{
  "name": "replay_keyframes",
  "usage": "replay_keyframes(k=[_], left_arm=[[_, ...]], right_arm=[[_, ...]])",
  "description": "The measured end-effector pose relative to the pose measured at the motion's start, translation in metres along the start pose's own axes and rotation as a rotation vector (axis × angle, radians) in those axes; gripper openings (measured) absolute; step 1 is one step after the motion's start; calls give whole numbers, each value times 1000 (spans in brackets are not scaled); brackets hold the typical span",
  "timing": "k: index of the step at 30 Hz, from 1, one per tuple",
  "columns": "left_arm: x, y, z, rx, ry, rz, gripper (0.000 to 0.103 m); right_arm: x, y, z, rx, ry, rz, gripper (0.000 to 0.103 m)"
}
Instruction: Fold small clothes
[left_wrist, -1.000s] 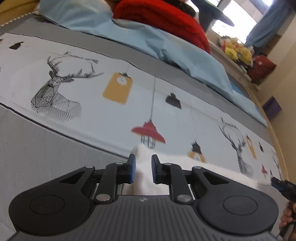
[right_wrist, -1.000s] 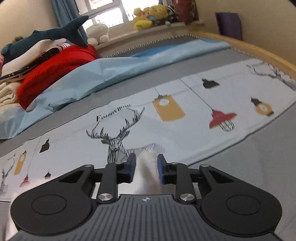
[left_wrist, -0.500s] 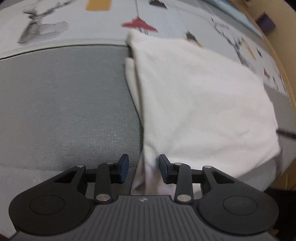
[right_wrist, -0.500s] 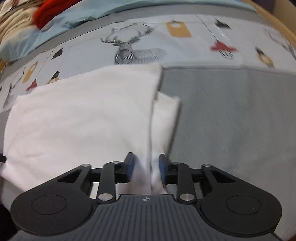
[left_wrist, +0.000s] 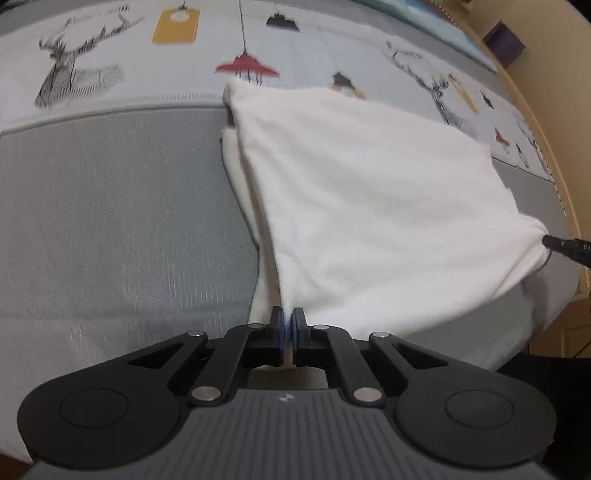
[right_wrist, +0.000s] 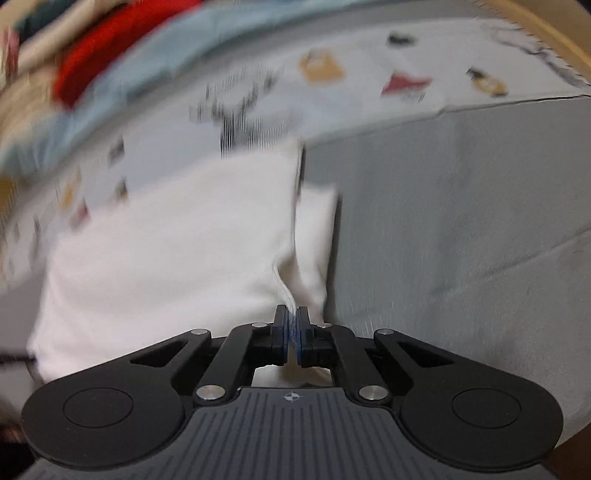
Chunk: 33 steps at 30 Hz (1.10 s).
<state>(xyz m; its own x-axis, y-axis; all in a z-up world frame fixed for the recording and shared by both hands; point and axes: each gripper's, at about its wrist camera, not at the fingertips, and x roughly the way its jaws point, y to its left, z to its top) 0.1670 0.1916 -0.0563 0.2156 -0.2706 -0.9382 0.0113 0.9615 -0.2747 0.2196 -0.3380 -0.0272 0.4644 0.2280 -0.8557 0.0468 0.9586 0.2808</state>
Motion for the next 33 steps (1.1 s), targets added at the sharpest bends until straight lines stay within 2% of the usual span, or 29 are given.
replay_keyframes(k=[2,4,6,7,9,12,14,16,18,20,24,29,33], left_arm=[[12,-5,-8,46,67,49,4],[18,-11,-10,78,99,85,5],[16,-14,-6,72,79,89,6],[12,-16,-4,70,53,87,6],[2,-19,0,73,1,86,6],[-5,-25,5,82,-38,28,6],[3,-29,3,106,-6,17,7],[18,-30,-2,139,80,69,7],[32,-32,-6,177,141,142,7],[33,-36,-8,205,144,163,12],[26,-36,-11,223,127,149,21],[25,-38,-9,227,129,154,22],[23,-39,-6,226,122,149,27]], right_arm=[[1,-1,-1,10,6,-21,3],[14,0,-9,-34,100,-73,3],[27,3,-20,-85,192,-131,6],[28,5,-23,-107,198,-165,6],[20,6,-20,-106,160,-179,7],[2,4,-13,-56,71,-110,7],[1,3,-11,-50,74,-60,7],[12,3,-16,-63,139,-42,7],[29,5,-24,-116,226,-113,7],[40,6,-30,-151,279,-185,9],[35,5,-28,-134,251,-174,12],[29,7,-25,-142,215,-173,13],[24,6,-22,-122,184,-171,19]])
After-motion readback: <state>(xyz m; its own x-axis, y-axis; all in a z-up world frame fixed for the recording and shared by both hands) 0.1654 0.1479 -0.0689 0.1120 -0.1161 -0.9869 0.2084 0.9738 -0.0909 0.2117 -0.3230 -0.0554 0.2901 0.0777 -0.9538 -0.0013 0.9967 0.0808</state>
